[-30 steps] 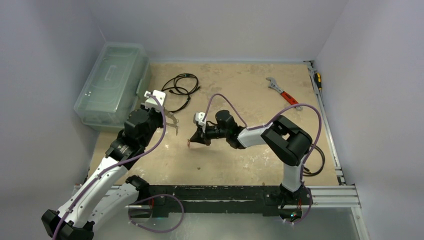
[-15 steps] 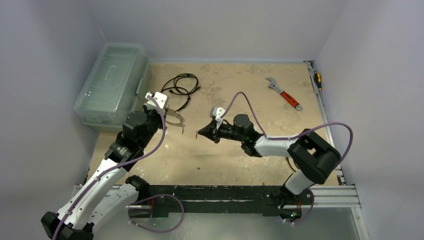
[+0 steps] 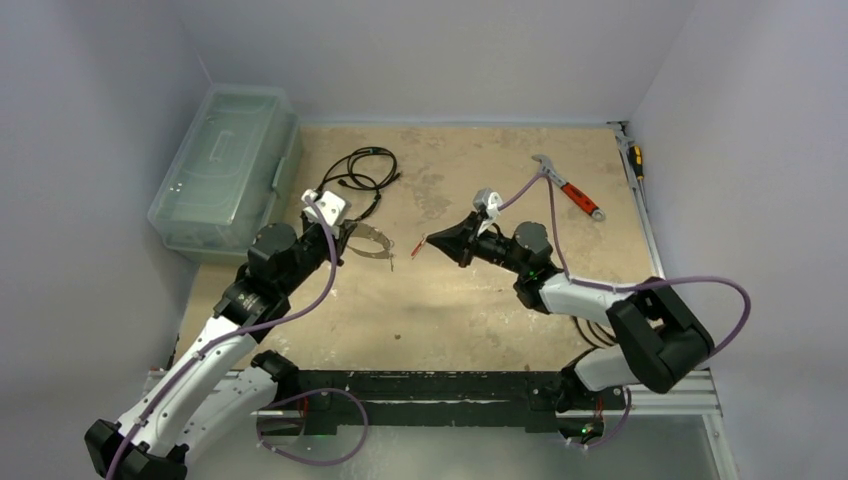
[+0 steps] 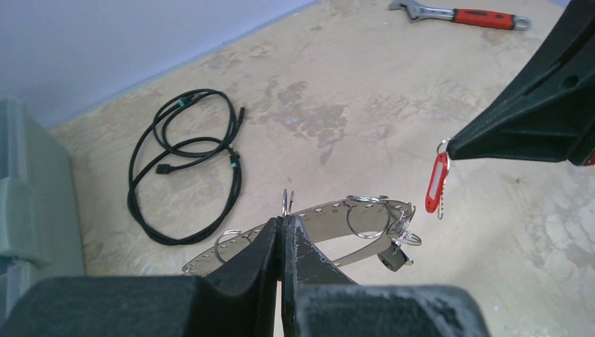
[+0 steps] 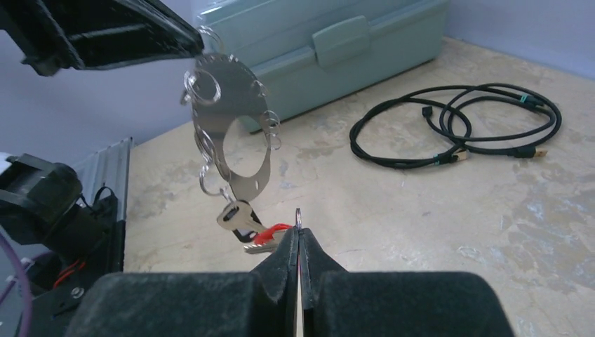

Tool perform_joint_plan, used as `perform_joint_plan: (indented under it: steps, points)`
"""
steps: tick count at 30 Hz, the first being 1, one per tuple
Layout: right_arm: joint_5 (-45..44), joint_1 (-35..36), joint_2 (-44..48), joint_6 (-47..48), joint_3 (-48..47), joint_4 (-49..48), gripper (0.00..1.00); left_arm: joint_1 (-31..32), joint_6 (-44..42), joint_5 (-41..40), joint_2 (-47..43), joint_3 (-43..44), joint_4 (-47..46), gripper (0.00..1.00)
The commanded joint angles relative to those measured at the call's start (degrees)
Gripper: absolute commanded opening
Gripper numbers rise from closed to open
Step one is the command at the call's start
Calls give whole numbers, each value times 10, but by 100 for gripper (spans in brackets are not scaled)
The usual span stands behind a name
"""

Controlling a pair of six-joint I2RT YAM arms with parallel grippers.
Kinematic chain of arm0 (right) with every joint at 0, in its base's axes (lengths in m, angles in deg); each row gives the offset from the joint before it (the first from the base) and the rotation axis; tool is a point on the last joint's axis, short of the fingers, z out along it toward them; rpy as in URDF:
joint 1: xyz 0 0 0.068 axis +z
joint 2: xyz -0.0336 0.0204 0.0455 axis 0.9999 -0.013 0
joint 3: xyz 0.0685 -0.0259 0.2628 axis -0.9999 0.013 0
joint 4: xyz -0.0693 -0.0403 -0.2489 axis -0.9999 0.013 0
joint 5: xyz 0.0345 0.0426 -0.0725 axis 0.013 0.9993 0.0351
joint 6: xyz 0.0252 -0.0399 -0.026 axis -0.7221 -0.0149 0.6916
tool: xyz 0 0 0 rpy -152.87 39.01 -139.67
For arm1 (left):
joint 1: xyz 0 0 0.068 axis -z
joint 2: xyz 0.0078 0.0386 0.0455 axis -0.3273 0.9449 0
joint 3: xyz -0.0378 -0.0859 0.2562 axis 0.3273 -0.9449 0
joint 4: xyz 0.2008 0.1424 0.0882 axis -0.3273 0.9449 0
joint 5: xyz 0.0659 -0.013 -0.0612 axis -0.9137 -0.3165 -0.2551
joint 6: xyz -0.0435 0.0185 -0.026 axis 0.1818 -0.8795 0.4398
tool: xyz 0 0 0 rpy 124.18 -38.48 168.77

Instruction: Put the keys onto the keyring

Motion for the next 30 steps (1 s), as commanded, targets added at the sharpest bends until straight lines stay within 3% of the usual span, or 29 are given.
perform_joint_plan:
  steps: [1, 14, 30]
  points:
    - [-11, 3, 64, 31, -25, 74, 0, -3, 3, 78, 5, 4, -51, 0]
    - [-94, 3, 171, 175, -96, 312, 0, -3, 36, 238, 23, 7, -102, 0]
    - [-23, 22, 209, 197, -140, 357, 0, -3, 122, 369, 89, 35, -145, 0]
